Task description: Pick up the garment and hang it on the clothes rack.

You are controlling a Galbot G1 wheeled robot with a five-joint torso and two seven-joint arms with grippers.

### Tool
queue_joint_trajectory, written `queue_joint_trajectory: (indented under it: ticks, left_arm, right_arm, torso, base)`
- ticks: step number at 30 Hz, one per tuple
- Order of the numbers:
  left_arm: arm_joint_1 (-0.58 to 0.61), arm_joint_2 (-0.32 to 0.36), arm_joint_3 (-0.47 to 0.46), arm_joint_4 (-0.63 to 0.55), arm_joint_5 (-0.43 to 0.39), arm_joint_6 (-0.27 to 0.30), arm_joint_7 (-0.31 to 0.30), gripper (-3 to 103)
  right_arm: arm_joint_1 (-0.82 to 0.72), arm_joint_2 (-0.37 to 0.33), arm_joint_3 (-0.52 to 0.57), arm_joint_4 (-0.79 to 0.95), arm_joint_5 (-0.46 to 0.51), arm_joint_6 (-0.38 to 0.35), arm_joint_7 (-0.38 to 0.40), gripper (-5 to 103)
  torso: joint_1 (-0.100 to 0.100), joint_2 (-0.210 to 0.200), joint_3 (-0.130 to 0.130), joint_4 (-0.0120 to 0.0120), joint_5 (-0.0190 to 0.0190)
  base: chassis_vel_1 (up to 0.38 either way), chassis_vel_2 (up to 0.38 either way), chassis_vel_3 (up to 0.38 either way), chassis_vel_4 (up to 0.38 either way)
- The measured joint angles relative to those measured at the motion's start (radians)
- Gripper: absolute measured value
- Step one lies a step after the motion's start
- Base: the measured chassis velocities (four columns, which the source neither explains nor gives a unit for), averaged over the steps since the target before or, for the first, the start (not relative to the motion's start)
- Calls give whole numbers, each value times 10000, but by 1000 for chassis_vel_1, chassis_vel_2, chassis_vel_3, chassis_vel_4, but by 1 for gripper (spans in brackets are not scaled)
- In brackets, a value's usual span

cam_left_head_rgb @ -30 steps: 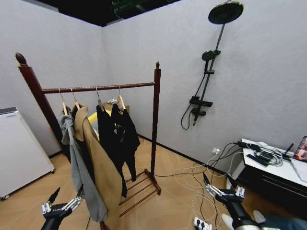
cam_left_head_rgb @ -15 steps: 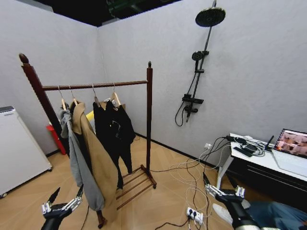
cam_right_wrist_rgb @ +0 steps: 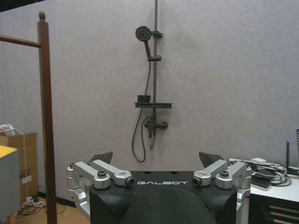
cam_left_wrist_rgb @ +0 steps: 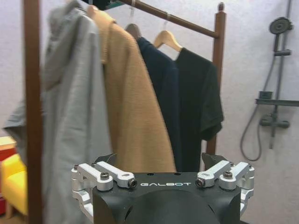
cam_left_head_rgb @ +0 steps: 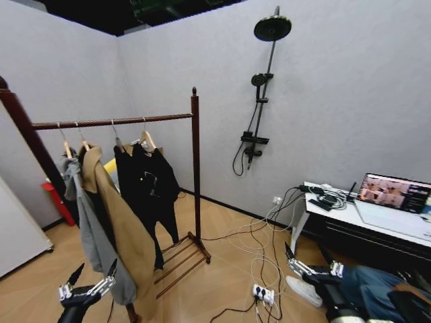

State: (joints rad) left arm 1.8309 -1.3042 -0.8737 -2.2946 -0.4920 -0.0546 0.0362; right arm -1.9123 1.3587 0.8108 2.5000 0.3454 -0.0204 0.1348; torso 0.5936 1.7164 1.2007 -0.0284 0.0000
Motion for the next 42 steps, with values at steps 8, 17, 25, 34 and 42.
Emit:
queue_joint_trajectory:
  ticks: [8, 17, 25, 34, 42]
  left_arm:
    - [0, 0, 0, 0, 0, 0, 0, 100]
    - [0, 0, 0, 0, 0, 0, 0, 100]
    - [0, 0, 0, 0, 0, 0, 0, 100]
    - [0, 0, 0, 0, 0, 0, 1, 100]
    - [-1, 0, 0, 0, 0, 0, 1, 100]
  right_arm:
    - [0, 0, 0, 0, 0, 0, 0, 100]
    - [0, 0, 0, 1, 0, 0, 0, 100]
    - [0, 0, 0, 0, 0, 0, 0, 100]
    - [0, 0, 1, 0, 0, 0, 0, 100]
    - [0, 0, 0, 1, 0, 0, 0, 100]
  torso:
    - [-1, -2, -2, 0, 1]
    - [-2, -3, -3, 0, 0]
    - [-3, -4, -3, -1, 0]
    - [-3, -5, -3, 5, 0]
    - [0, -7, -2, 3, -1]
  base:
    - [-116, -117, -115, -132]
    - [-121, -132, -129, -128]
    - [-126, -131, -132, -137]
    - [-48, -50, -38, -40]
    - [52, -49, -51, 49]
